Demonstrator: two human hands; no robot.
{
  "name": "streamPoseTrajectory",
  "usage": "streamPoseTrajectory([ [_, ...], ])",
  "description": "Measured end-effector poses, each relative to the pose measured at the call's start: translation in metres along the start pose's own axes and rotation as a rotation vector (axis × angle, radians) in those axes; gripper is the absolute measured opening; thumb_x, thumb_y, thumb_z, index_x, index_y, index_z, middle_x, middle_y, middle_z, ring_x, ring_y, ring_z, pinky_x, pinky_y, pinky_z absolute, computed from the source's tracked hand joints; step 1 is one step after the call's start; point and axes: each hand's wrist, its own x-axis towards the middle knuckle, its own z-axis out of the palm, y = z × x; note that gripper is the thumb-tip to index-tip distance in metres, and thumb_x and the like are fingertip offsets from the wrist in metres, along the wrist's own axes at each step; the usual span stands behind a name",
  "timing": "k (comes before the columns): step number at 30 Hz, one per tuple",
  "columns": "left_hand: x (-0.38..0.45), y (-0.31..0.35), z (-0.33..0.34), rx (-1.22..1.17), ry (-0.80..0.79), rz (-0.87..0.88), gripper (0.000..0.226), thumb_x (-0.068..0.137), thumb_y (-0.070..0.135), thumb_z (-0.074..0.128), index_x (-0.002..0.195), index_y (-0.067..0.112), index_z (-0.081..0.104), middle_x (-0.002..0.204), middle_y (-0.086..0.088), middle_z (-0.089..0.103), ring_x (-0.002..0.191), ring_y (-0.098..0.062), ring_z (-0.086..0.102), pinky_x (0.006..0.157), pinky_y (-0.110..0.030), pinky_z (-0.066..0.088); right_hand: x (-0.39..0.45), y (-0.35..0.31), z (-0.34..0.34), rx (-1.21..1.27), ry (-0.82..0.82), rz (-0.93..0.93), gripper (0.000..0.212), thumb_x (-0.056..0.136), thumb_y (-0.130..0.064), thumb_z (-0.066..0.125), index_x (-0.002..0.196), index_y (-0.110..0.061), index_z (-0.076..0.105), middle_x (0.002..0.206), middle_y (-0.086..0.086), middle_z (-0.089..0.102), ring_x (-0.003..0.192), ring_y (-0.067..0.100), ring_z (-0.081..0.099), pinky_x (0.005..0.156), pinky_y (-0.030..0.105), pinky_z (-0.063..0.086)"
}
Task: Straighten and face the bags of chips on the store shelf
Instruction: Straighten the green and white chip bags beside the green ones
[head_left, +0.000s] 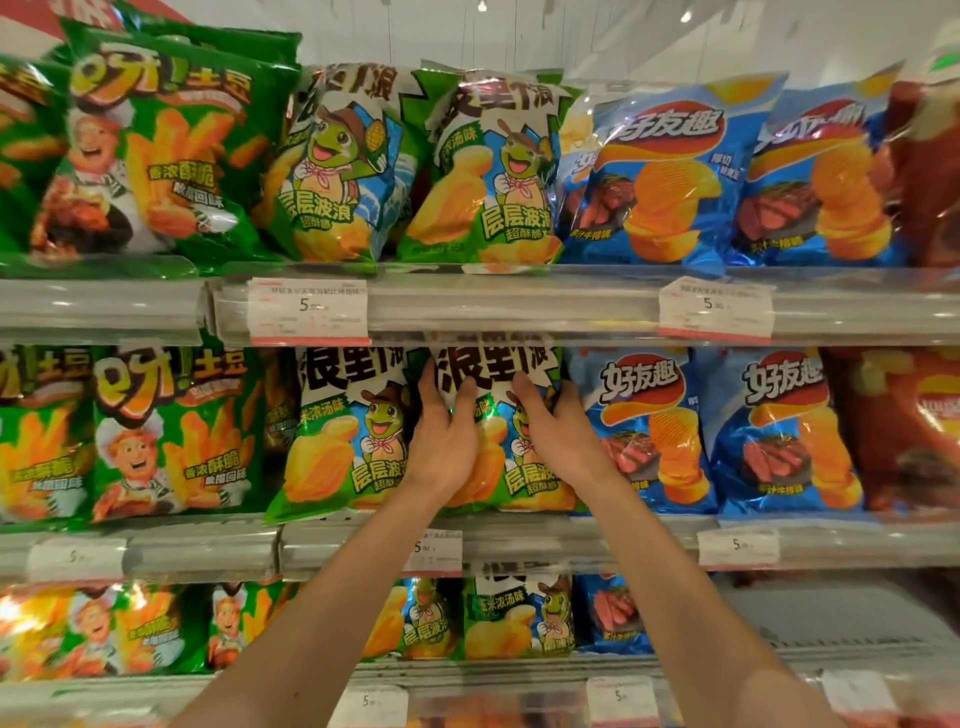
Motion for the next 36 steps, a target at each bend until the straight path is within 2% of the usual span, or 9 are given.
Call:
streamPoseTrajectory([
  [10,0.004,-0.010,0.008,0.044,0.049,0.094,0.062,0.102,0.057,0.034,0.157,0.043,0.006,0.152,-0.001,0.048,0.135,-0.027,0.049,0.109,-0.037,0.037,-0.003,0.004,-0.002,-0.143,0.113,-0.080,0.065,0.096,-0.064,0.041,0.146,-0.024,0.028,0.136,0.004,0.060,0.121,0.030,0.058,0.093,0.035,0.044],
  [14,0.008,-0.011,0.007,0.050,0.039,0.154,0.057,0.104,0.053,0.032,0.157,0.044,0.012,0.158,-0.003,0.037,0.142,-0.024,0.039,0.112,-0.029,0.026,-0.010,0.006,0.001,-0.186,0.146,-0.259,0.060,0.098,-0.059,0.038,0.150,-0.042,0.013,0.154,0.002,0.038,0.120,0.032,0.059,0.094,0.049,0.052],
  [17,0.011,-0.012,0.011,0.064,0.046,0.144,0.056,0.106,0.046,0.034,0.158,0.039,0.014,0.157,-0.005,0.034,0.141,-0.020,0.036,0.101,-0.023,0.022,-0.008,0.004,0.001,-0.256,0.153,-0.316,0.057,0.101,-0.053,0.038,0.152,-0.037,0.017,0.155,0.005,0.035,0.117,0.036,0.059,0.088,0.052,0.054],
  [21,0.015,-0.013,0.013,0.066,0.036,0.130,0.060,0.102,0.056,0.036,0.157,0.042,0.016,0.147,-0.012,0.047,0.137,-0.027,0.043,0.104,-0.026,0.026,-0.006,0.003,-0.002,-0.332,0.143,-0.283,0.059,0.103,-0.049,0.037,0.155,-0.030,0.018,0.157,0.008,0.033,0.121,0.039,0.055,0.088,0.046,0.051],
  [24,0.011,-0.011,0.007,0.086,-0.002,0.125,0.062,0.099,0.060,0.037,0.155,0.046,0.014,0.137,-0.018,0.057,0.125,-0.029,0.057,0.110,-0.042,0.042,-0.008,0.002,-0.009,-0.248,0.097,-0.282,0.059,0.102,-0.046,0.044,0.154,-0.036,0.018,0.151,0.001,0.044,0.122,0.027,0.057,0.092,0.038,0.051],
  [28,-0.002,-0.005,-0.005,0.098,-0.052,0.198,0.065,0.102,0.038,0.052,0.158,0.038,0.018,0.150,0.007,0.049,0.136,-0.011,0.046,0.111,-0.028,0.035,-0.016,0.006,-0.023,-0.184,0.021,-0.238,0.066,0.098,-0.042,0.055,0.155,-0.036,0.021,0.133,-0.009,0.059,0.110,0.008,0.062,0.092,0.028,0.052],
  [32,-0.015,-0.009,-0.019,0.127,-0.064,0.235,0.065,0.097,0.035,0.061,0.153,0.038,0.030,0.151,0.013,0.046,0.139,-0.007,0.042,0.117,-0.037,0.036,-0.033,0.011,-0.041,-0.150,0.050,-0.223,0.055,0.096,-0.042,0.059,0.147,-0.031,0.041,0.134,-0.011,0.060,0.124,0.005,0.055,0.104,0.029,0.048],
  [34,-0.025,-0.012,-0.027,0.115,-0.081,0.222,0.062,0.095,0.037,0.063,0.151,0.035,0.036,0.147,0.012,0.050,0.135,-0.007,0.047,0.114,-0.039,0.041,-0.049,0.012,-0.050,-0.098,0.090,-0.223,0.044,0.098,-0.032,0.059,0.140,-0.023,0.050,0.129,-0.011,0.061,0.116,-0.001,0.057,0.091,0.009,0.047],
  [36,-0.038,-0.013,-0.035,0.094,-0.068,0.220,0.050,0.097,0.031,0.063,0.144,0.029,0.046,0.139,0.011,0.056,0.126,-0.001,0.053,0.109,-0.030,0.046,-0.067,0.019,-0.058,-0.059,0.146,-0.224,0.034,0.098,-0.028,0.059,0.132,-0.023,0.057,0.117,-0.015,0.064,0.103,-0.008,0.060,0.082,0.006,0.047],
])
